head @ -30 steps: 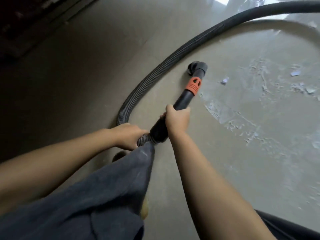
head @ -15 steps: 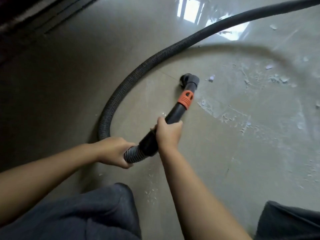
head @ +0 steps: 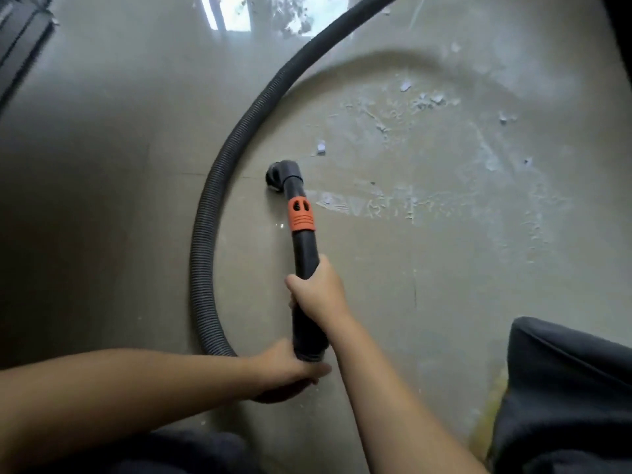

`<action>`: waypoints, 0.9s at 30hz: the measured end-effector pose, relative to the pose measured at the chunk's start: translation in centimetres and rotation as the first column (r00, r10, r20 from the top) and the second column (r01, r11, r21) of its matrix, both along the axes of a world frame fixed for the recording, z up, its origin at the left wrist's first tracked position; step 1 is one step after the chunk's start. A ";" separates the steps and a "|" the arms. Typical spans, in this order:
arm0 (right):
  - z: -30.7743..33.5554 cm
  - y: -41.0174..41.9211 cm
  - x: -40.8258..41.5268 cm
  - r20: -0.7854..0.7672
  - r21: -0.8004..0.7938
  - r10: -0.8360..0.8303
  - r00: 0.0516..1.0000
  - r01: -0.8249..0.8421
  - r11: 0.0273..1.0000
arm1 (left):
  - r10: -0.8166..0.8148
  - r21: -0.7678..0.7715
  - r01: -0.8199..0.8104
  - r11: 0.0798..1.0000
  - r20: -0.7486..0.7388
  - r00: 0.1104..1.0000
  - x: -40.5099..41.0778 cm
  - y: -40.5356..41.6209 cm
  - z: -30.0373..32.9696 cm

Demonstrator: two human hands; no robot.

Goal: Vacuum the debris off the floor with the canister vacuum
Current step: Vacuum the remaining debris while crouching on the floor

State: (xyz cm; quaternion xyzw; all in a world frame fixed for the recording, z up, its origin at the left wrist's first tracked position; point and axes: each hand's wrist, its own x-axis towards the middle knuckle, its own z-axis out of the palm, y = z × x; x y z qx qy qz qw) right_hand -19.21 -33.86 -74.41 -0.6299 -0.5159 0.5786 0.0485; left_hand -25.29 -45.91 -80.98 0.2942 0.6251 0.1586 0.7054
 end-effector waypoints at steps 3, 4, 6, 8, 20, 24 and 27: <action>0.3 -1.0 4.0 0.134 0.063 -0.131 0.982 0.124 0.990 | -0.047 -0.106 0.062 0.992 0.140 0.989 3.3 0.2 1.0; 0.3 -1.4 5.6 0.166 0.085 -0.222 0.961 0.210 0.974 | -0.083 -0.106 0.102 0.989 0.169 0.982 4.5 0.4 1.4; 0.6 -2.0 8.5 0.194 0.133 -0.407 0.893 0.387 0.912 | -0.169 -0.071 0.186 0.980 0.194 0.966 6.6 0.7 2.0; 0.8 -2.2 9.8 0.173 0.144 -0.499 0.849 0.480 0.866 | -0.220 -0.027 0.228 0.973 0.176 0.959 7.5 1.3 2.7; 0.6 -0.6 15.4 0.075 0.094 -0.730 0.679 0.724 0.683 | -0.463 0.054 0.462 0.885 0.015 0.886 11.1 4.5 3.3; 0.4 -0.6 18.7 0.089 0.167 -0.854 0.513 0.837 0.521 | -0.489 0.040 0.515 0.856 -0.261 0.833 15.0 4.9 3.8; -0.3 0.9 15.7 0.027 0.093 -0.749 0.662 0.744 0.662 | -0.271 0.067 0.294 0.953 -0.241 0.932 13.8 4.4 3.3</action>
